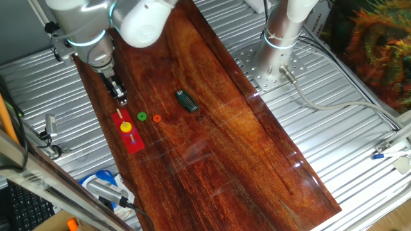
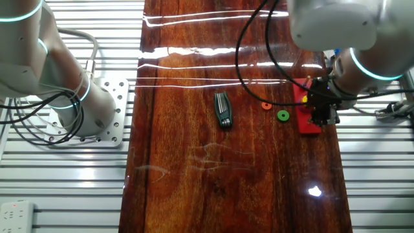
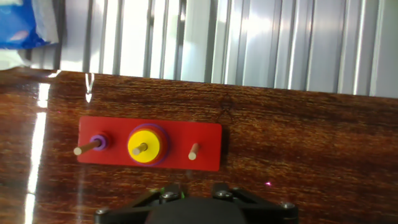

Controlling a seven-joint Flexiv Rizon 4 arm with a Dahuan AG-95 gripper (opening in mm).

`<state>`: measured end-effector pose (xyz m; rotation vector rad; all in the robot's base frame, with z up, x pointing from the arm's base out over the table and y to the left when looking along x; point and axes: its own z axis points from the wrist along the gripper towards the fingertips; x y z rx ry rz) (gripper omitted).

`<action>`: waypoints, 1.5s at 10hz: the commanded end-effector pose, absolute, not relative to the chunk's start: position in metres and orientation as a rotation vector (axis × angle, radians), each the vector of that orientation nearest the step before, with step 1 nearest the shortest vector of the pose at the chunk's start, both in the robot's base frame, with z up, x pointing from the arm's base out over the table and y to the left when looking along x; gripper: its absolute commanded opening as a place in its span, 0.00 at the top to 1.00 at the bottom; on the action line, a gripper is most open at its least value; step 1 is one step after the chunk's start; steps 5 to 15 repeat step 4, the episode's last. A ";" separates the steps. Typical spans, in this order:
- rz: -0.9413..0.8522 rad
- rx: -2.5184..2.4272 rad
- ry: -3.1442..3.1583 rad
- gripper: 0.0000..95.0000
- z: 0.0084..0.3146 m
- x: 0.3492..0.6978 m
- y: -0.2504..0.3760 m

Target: Take out one Hanoi block and throw it aside

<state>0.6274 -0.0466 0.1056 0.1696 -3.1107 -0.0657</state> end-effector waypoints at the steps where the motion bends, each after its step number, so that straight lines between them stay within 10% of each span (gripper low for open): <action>1: -0.036 0.194 -3.091 1.00 0.106 0.624 -0.048; 15: -0.039 0.219 -3.066 1.00 0.107 0.624 -0.048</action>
